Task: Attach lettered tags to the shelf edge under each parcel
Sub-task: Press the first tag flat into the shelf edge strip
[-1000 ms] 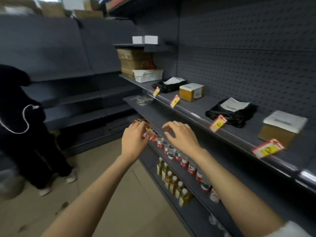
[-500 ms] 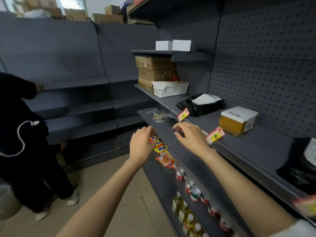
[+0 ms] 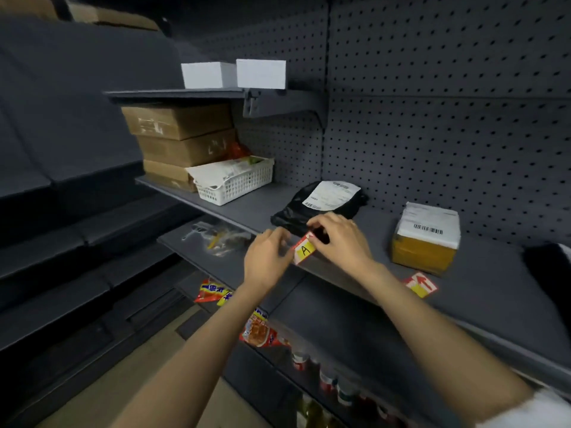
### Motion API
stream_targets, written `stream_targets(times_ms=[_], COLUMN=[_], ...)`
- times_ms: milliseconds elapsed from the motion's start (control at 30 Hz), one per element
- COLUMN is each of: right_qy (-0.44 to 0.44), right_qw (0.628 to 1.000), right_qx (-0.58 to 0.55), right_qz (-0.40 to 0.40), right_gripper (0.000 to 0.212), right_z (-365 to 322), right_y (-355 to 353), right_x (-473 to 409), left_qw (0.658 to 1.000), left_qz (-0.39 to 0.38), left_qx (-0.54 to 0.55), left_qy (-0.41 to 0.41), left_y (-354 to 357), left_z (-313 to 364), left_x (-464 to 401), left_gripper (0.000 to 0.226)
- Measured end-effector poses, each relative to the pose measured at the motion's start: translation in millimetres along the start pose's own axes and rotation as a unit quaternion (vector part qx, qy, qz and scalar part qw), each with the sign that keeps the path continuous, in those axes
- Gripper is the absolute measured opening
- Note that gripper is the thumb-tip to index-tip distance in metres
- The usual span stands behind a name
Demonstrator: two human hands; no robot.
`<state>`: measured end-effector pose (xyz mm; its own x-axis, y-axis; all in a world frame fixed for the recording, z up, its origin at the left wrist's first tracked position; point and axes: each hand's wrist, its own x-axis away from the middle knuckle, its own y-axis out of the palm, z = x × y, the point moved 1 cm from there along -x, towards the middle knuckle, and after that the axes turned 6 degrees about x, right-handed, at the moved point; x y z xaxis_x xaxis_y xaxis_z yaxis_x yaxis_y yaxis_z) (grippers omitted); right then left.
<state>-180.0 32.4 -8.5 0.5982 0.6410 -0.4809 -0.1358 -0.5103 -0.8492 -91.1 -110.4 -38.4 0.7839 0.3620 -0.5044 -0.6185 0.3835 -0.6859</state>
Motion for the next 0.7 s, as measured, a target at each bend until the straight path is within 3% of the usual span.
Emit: stream_targets(times_ms=[200, 433, 600, 700], right_qy=[0.107, 0.166, 0.206, 0.214], right_qw=[0.994, 0.985, 0.975, 0.975], right_qx=[-0.02, -0.031, -0.048, 0.006], right_qz=[-0.01, 0.04, 0.059, 0.051], right_gripper=[0.004, 0.008, 0.008, 0.006], right_z=[-12, -30, -46, -51], right_y=[11, 17, 30, 39], right_x=[-14, -3, -6, -4], left_qw=[0.991, 0.973, 0.965, 0.958], left_qz=[-0.088, -0.155, -0.183, -0.161], left_qx=[0.06, 0.115, 0.086, 0.037], left_qy=[0.078, 0.124, 0.169, 0.234], left_y=[7, 12, 2, -2], left_z=[-30, -41, -54, -61], left_x=[-34, -48, -60, -66], left_gripper=[0.018, 0.005, 0.005, 0.003])
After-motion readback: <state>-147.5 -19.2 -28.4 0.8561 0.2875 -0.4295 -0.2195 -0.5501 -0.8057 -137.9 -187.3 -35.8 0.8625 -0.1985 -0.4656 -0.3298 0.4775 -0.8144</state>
